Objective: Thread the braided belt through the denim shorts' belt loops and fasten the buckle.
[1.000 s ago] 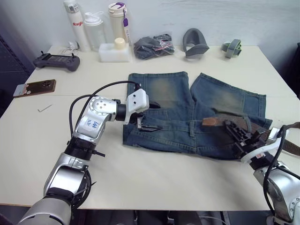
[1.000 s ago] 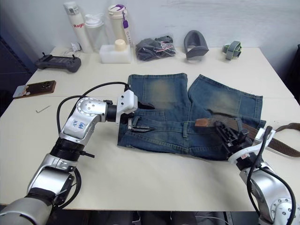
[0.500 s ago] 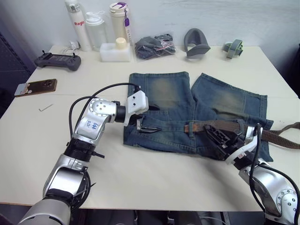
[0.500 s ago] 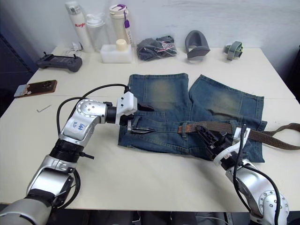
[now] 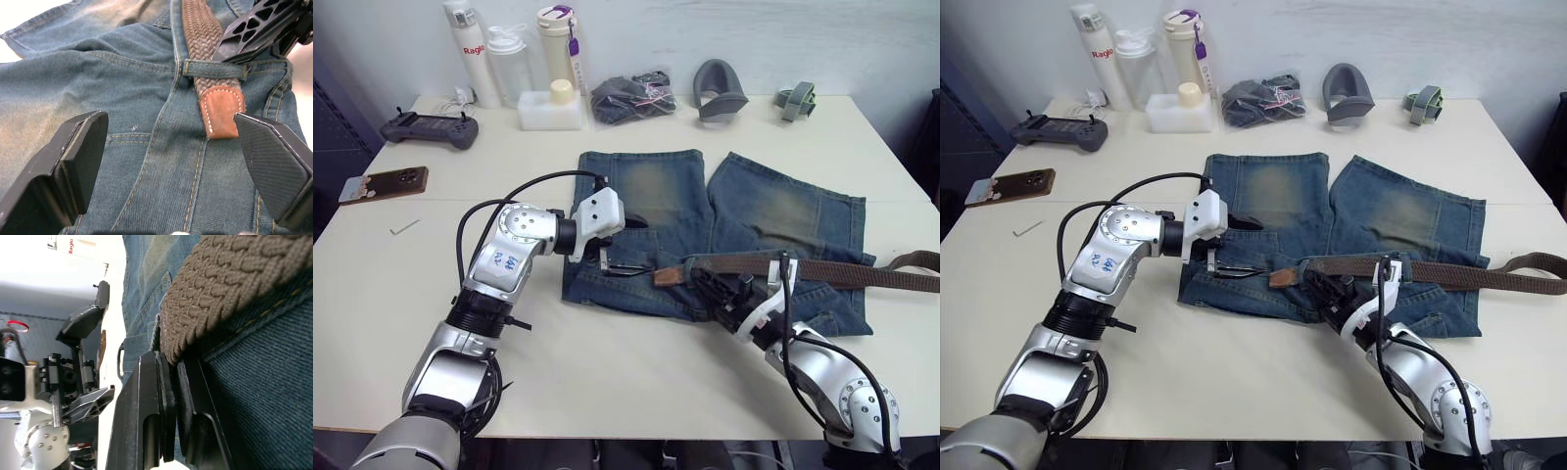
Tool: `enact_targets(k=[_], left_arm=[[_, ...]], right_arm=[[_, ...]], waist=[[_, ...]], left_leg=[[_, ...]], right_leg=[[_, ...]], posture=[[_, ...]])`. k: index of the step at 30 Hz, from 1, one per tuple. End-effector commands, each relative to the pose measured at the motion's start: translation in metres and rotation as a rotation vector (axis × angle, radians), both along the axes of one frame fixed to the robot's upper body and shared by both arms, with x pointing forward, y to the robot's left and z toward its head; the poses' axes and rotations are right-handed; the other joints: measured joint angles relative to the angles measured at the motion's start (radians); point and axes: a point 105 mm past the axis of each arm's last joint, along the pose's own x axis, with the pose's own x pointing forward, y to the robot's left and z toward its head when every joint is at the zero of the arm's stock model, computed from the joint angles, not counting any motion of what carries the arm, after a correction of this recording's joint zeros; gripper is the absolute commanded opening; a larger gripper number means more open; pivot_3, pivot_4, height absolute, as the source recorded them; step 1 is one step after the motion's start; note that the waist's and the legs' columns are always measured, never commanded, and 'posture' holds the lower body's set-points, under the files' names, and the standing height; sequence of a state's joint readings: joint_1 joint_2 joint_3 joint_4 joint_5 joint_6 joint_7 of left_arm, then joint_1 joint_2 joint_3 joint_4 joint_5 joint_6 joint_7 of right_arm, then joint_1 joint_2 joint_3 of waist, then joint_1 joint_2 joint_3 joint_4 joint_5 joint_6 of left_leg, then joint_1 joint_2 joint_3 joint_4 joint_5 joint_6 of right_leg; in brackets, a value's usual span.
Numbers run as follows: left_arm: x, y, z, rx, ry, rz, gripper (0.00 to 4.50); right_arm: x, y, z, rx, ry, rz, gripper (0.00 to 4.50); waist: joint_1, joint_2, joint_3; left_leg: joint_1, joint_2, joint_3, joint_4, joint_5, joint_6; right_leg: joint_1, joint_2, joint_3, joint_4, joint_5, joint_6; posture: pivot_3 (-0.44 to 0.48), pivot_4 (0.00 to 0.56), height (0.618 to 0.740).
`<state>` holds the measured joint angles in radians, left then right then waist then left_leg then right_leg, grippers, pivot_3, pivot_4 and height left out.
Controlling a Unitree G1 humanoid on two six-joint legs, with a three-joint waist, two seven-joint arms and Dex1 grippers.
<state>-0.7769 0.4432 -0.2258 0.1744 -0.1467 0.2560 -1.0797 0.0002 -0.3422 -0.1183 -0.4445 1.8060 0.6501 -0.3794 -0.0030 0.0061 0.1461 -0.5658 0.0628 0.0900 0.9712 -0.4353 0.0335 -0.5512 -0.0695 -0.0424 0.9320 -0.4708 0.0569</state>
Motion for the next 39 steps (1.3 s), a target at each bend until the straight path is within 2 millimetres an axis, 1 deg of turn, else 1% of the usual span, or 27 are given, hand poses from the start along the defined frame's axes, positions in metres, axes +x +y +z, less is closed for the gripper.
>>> enact_targets(k=[1,3,4,6,7,9,11,12,14,18,20,26,28,31,32,34,35,36,37,38,39], left_arm=[[-0.005,-0.007,0.004,0.005,-0.052,-0.043,4.5],[-0.008,-0.013,0.004,-0.005,-0.066,-0.067,4.5],[-0.009,-0.018,0.001,0.002,-0.111,-0.082,4.5],[-0.012,-0.029,-0.007,0.013,-0.194,-0.117,4.5],[-0.013,-0.033,-0.013,0.025,-0.232,-0.132,4.5],[-0.014,-0.038,-0.02,0.031,-0.285,-0.15,4.5],[-0.011,-0.045,-0.016,-0.018,-0.35,-0.123,4.5],[-0.009,-0.048,-0.014,-0.034,-0.386,-0.114,4.5],[-0.008,-0.053,-0.018,-0.021,-0.479,-0.106,4.5],[-0.005,-0.065,-0.018,-0.03,-0.637,-0.083,4.5],[-0.006,-0.07,-0.019,-0.022,-0.698,-0.095,4.5],[-0.003,-0.072,-0.004,-0.07,-0.817,-0.069,4.5],[-0.004,-0.072,-0.005,-0.069,-0.838,-0.078,4.5],[-0.007,-0.075,-0.011,-0.048,-0.855,-0.114,3.7],[-0.007,-0.075,-0.012,-0.045,-0.863,-0.114,3.56],[-0.006,-0.073,-0.011,-0.043,-0.886,-0.106,2.59],[-0.005,-0.071,-0.009,-0.045,-0.901,-0.1,2.26],[-0.004,-0.069,-0.006,-0.049,-0.919,-0.089,1.83],[-0.003,-0.067,-0.003,-0.052,-0.935,-0.08,1.52],[-0.002,-0.064,-0.001,-0.056,-0.947,-0.072,1.0],[-0.001,-0.062,0.002,-0.061,-0.959,-0.063,0.69]], right_arm=[[-0.003,-0.011,0.009,-0.053,-0.046,-0.034,1.07],[-0.004,-0.024,0.013,-0.152,-0.09,-0.068,1.89],[-0.007,-0.033,0.015,-0.232,-0.114,-0.078,2.33],[-0.013,-0.042,0.023,-0.327,-0.165,-0.06,3.3],[-0.017,-0.047,0.029,-0.359,-0.183,-0.051,3.69],[-0.022,-0.054,0.035,-0.405,-0.193,-0.035,3.69],[-0.029,-0.06,0.042,-0.464,-0.197,0.0,3.69],[-0.031,-0.063,0.046,-0.47,-0.197,0.007,3.69],[-0.035,-0.066,0.053,-0.473,-0.205,0.013,3.69],[-0.035,-0.068,0.063,-0.459,-0.224,-0.015,3.69],[-0.035,-0.068,0.063,-0.461,-0.221,-0.027,3.69],[-0.035,-0.066,0.061,-0.441,-0.208,-0.052,3.69],[-0.034,-0.064,0.06,-0.436,-0.205,-0.055,3.69],[-0.033,-0.061,0.06,-0.432,-0.205,-0.054,3.8],[-0.032,-0.061,0.059,-0.44,-0.202,-0.055,3.8],[-0.031,-0.062,0.056,-0.457,-0.19,-0.058,3.8],[-0.031,-0.064,0.054,-0.469,-0.179,-0.062,3.8],[-0.03,-0.066,0.051,-0.479,-0.163,-0.072,3.8],[-0.03,-0.07,0.047,-0.489,-0.144,-0.089,3.8],[-0.028,-0.077,0.042,-0.505,-0.121,-0.117,3.8],[-0.026,-0.084,0.037,-0.514,-0.095,-0.15,3.8]], waist=[[0.001,0.0,0.0],[0.003,0.0,0.0],[0.006,0.0,0.0],[0.016,0.0,0.0],[0.023,0.0,0.0],[0.025,0.0,0.0],[0.026,0.0,0.001],[0.027,0.0,0.001],[0.027,-0.001,0.001],[0.028,-0.002,0.001],[0.028,-0.002,0.001],[0.031,-0.002,0.001],[0.031,-0.002,0.001],[0.03,-0.002,0.001],[0.03,-0.002,0.001],[0.03,-0.002,0.001],[0.03,-0.002,0.001],[0.03,-0.002,0.001],[0.03,-0.002,0.001],[0.03,-0.002,0.001],[0.03,-0.002,0.001]], left_leg=[[0.0,0.0,0.0,0.0,0.0,0.0],[0.0,0.0,0.0,0.0,0.0,0.0],[0.0,0.0,0.0,0.0,0.0,0.0],[0.0,-0.001,0.0,0.0,0.0,0.001],[-0.001,-0.001,0.0,0.0,-0.001,0.001],[-0.001,-0.001,0.002,0.0,-0.001,0.002],[-0.003,-0.001,0.002,0.0,-0.001,0.002],[-0.003,-0.001,0.002,0.0,-0.001,0.002],[-0.004,-0.001,0.002,0.0,-0.002,0.003],[-0.003,-0.001,0.001,0.0,-0.002,0.004],[-0.004,-0.001,0.001,0.0,-0.002,0.004],[-0.005,-0.001,0.001,0.0,-0.002,0.004],[-0.006,-0.001,0.001,0.0,-0.002,0.005],[-0.006,-0.001,0.001,0.0,-0.002,0.005],[-0.006,-0.001,0.001,0.0,-0.002,0.005],[-0.006,-0.001,0.001,0.0,-0.002,0.005],[-0.006,-0.001,0.001,0.0,-0.002,0.005],[-0.006,-0.001,0.001,0.0,-0.002,0.005],[-0.006,-0.001,0.001,0.0,-0.002,0.005],[-0.006,-0.001,0.001,0.0,-0.002,0.005],[-0.006,-0.001,0.001,0.0,-0.002,0.005]], right_leg=[[0.0,0.0,0.0,0.0,0.0,0.0],[0.0,0.0,0.0,0.0,0.0,0.0],[0.0,0.0,0.0,-0.001,0.0,0.0],[0.002,-0.001,-0.001,-0.003,0.0,0.0],[0.002,-0.001,-0.002,-0.005,0.0,0.0],[0.003,-0.002,-0.001,-0.007,0.001,0.001],[0.002,-0.002,-0.001,-0.008,0.001,0.002],[0.001,-0.002,-0.001,-0.008,0.001,0.002],[0.001,-0.002,-0.001,-0.008,0.003,0.005],[0.002,-0.002,-0.002,-0.008,0.003,0.006],[0.002,-0.002,-0.002,-0.009,0.004,0.007],[0.002,-0.002,-0.003,-0.012,0.005,0.01],[0.002,-0.002,-0.003,-0.013,0.006,0.01],[0.002,-0.002,-0.003,-0.013,0.006,0.011],[0.002,-0.002,-0.003,-0.013,0.006,0.011],[0.002,-0.002,-0.003,-0.013,0.006,0.011],[0.002,-0.002,-0.003,-0.013,0.006,0.011],[0.002,-0.002,-0.003,-0.013,0.006,0.011],[0.002,-0.002,-0.003,-0.013,0.006,0.011],[0.002,-0.002,-0.003,-0.013,0.006,0.011],[0.002,-0.002,-0.003,-0.013,0.006,0.011]], posture=[[0.0,0.15,0.649],[0.0,0.15,0.649],[0.0,0.15,0.649],[0.0,0.15,0.649],[0.0,0.15,0.649],[0.0,0.15,0.649],[0.0,0.15,0.649],[0.0,0.15,0.649],[0.0,0.15,0.649],[0.0,0.15,0.649],[0.0,0.15,0.649],[0.0,0.15,0.649],[0.0,0.15,0.649],[0.0,0.15,0.649],[0.0,0.15,0.649],[0.0,0.15,0.649],[0.0,0.15,0.649],[0.0,0.15,0.649],[0.0,0.15,0.649],[0.0,0.15,0.649],[0.0,0.15,0.649]])
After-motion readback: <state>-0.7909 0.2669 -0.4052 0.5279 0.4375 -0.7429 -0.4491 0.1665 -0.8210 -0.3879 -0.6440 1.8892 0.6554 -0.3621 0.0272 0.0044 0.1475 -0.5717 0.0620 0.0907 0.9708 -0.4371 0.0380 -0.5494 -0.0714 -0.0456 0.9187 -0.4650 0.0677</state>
